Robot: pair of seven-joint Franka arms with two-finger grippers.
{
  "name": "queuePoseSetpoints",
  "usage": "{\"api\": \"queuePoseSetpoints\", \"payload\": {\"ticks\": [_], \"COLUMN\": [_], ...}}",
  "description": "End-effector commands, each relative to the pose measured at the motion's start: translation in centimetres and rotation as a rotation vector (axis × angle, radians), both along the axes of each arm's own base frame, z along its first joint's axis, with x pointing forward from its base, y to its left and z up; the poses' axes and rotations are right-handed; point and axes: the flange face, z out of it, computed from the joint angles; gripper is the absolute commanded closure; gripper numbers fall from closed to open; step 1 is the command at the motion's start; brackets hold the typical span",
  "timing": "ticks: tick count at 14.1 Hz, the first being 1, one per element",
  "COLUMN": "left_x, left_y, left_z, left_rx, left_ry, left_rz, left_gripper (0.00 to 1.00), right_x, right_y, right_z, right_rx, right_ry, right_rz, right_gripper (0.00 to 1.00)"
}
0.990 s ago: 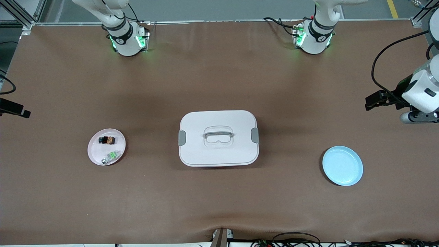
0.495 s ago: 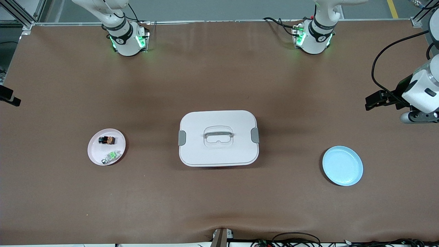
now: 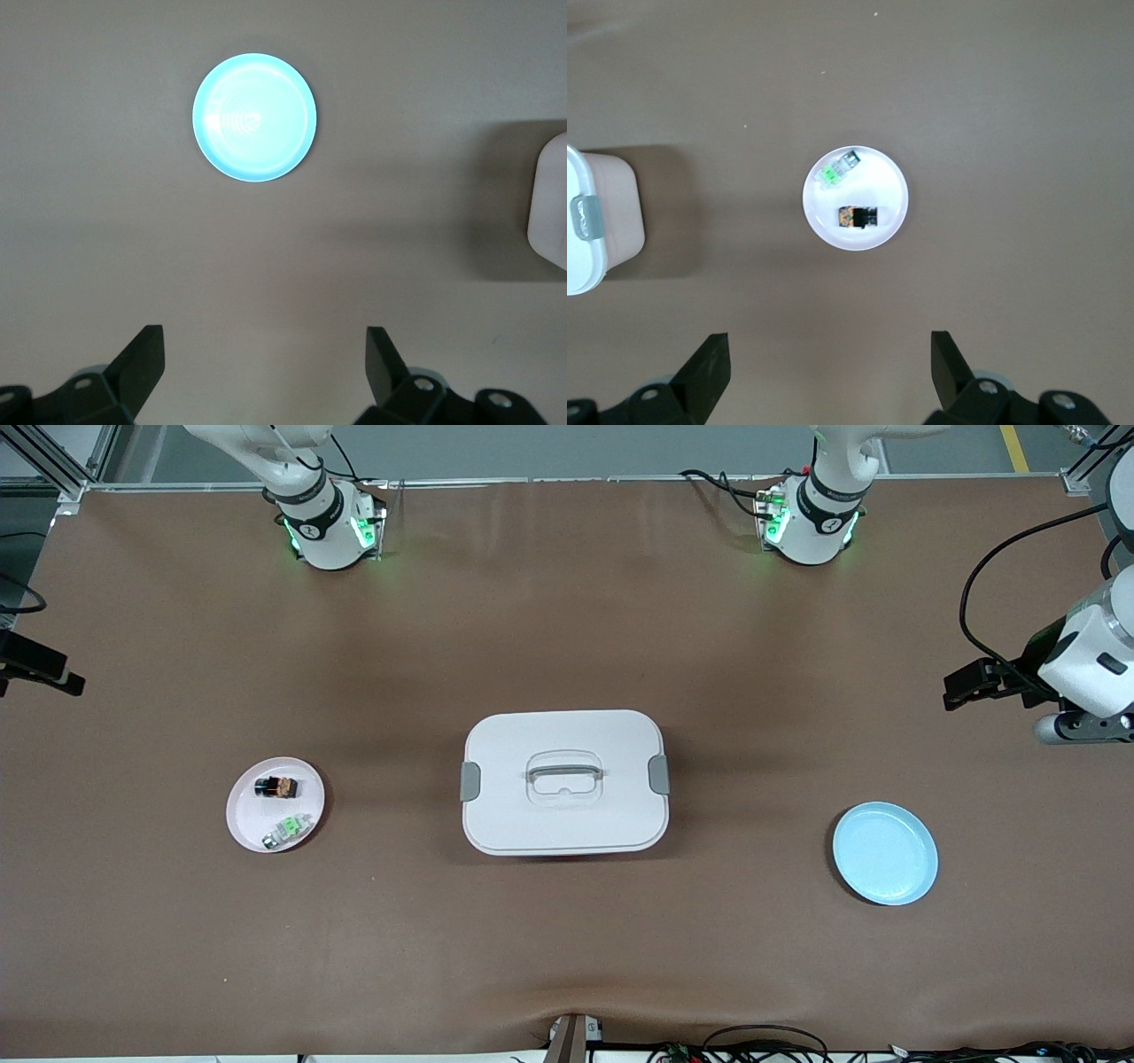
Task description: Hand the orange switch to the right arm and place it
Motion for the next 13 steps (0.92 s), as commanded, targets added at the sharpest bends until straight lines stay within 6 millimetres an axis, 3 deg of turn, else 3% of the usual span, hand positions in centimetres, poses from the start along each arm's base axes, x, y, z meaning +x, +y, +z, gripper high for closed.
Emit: {"api": "queuePoseSetpoints", "payload": {"ticks": [1,8,13], "left_x": [0.1,0.1,0.1], "left_y": [0.0,0.1,0.1], "left_z": [0.4,0.4,0.4], "left_rx": [-0.016,-0.014,-0.014], "left_ry": [0.008,0.008,0.008], "left_rz": [0.002,0.008,0.008], "left_gripper": [0.00,0.00,0.00], "right_x": [-1.7,-3.7,-3.5], "right_y": [0.3,1.6,4.3], "right_z": [0.4,0.1,1.3], "right_rx": [-0.011,-0.016,-0.064], "right_ry": [0.000,-0.021,-0.043], "right_rz": [-0.014,0.000,0.055], "right_gripper": [0.00,0.00,0.00]}}
